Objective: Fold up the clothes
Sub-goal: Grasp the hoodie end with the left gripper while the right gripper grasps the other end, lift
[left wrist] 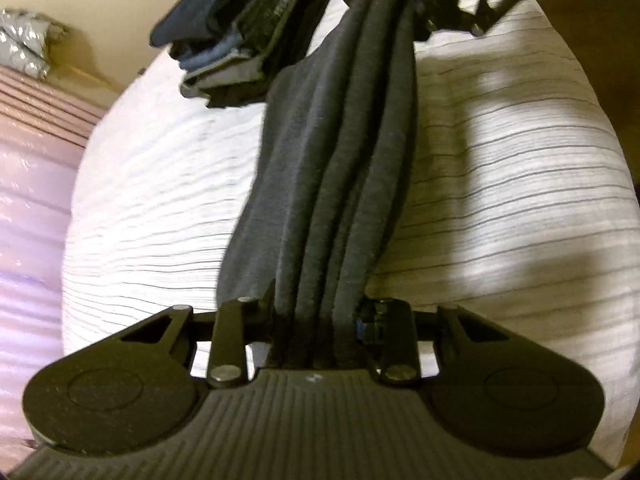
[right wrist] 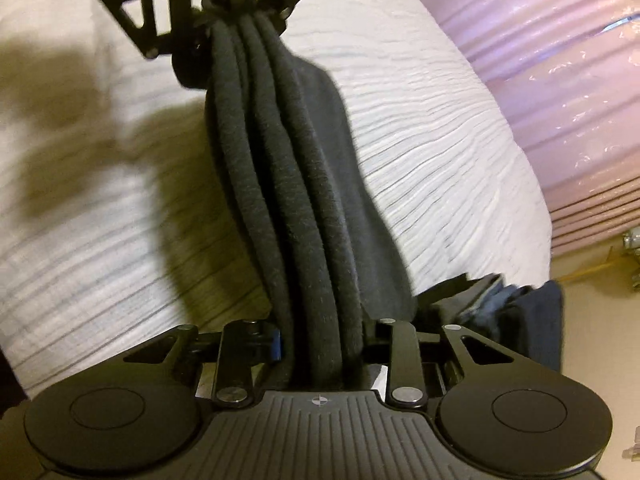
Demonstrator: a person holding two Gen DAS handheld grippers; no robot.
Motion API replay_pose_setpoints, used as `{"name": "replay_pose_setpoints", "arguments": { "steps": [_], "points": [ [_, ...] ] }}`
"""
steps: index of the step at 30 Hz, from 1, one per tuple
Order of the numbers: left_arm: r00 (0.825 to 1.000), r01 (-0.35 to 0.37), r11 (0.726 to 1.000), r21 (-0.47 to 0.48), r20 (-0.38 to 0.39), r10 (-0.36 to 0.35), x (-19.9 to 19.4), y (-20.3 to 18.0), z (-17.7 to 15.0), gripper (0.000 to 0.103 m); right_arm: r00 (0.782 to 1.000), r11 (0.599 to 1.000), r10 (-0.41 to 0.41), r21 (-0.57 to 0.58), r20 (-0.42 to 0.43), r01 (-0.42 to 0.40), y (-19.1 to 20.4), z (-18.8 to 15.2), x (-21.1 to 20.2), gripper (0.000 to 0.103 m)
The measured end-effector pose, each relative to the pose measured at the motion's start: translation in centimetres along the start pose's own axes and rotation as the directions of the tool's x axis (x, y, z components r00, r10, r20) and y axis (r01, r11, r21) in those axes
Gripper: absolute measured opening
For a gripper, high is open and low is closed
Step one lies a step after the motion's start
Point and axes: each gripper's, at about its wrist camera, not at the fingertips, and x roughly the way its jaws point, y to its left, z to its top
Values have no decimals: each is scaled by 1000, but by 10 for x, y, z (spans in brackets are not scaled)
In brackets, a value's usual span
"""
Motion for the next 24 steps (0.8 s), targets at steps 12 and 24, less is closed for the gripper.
{"name": "replay_pose_setpoints", "arguments": {
  "steps": [12,24],
  "points": [
    [998,-51,999,-2,30,51,-89,17,-13,29,1000,998,6,67,-1,-6,-18,46,-89,30],
    [982,-130,990,46,145,122,-144,30,-7,29,993,980,-116,158,-35,120,-22,64,-156,30]
  ]
}}
